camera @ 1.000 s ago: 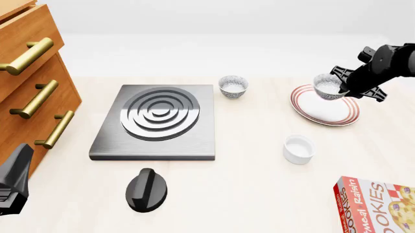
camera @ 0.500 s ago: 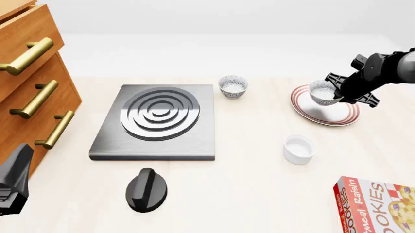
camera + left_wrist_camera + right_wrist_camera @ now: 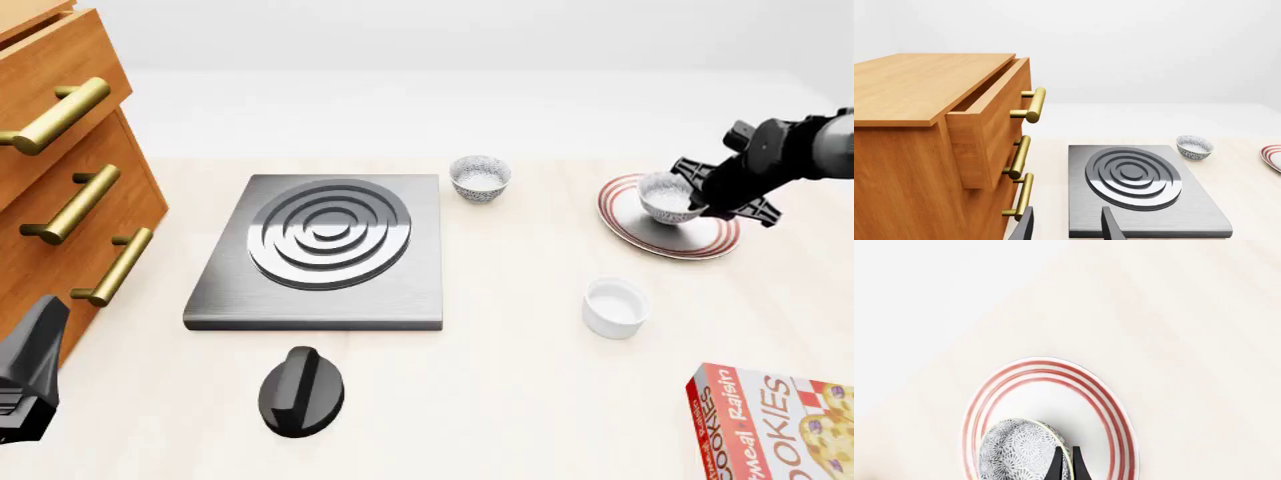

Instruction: Pick the akita bowl next to the cookies box and place it on the plate.

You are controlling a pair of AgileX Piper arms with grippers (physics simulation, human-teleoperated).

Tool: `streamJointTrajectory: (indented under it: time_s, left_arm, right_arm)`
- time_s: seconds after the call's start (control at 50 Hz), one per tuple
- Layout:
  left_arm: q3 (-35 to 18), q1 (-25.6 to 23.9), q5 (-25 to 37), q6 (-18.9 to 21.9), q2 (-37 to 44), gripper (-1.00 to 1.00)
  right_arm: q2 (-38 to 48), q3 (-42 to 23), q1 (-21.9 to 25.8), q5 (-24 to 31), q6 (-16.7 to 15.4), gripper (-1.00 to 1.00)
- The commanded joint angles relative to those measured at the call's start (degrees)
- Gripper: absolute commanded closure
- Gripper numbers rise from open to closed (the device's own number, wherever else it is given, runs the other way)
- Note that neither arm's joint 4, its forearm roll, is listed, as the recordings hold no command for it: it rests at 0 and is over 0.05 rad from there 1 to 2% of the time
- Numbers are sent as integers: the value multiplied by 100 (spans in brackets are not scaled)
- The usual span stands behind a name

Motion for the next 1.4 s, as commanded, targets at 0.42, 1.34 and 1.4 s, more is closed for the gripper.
streamJointTrajectory:
  time_s: [0.42, 1.34, 1.4]
  left_arm:
    - [0, 0, 0, 0, 0, -100]
    - [0, 0, 0, 0, 0, -100]
    - [0, 0, 0, 0, 0, -100]
  right_arm:
    - [154, 13, -35, -224, -16, -100]
    - [-2914, 2864, 301, -701, -605, -100]
    - [-3183, 3119, 260, -747, -744, -100]
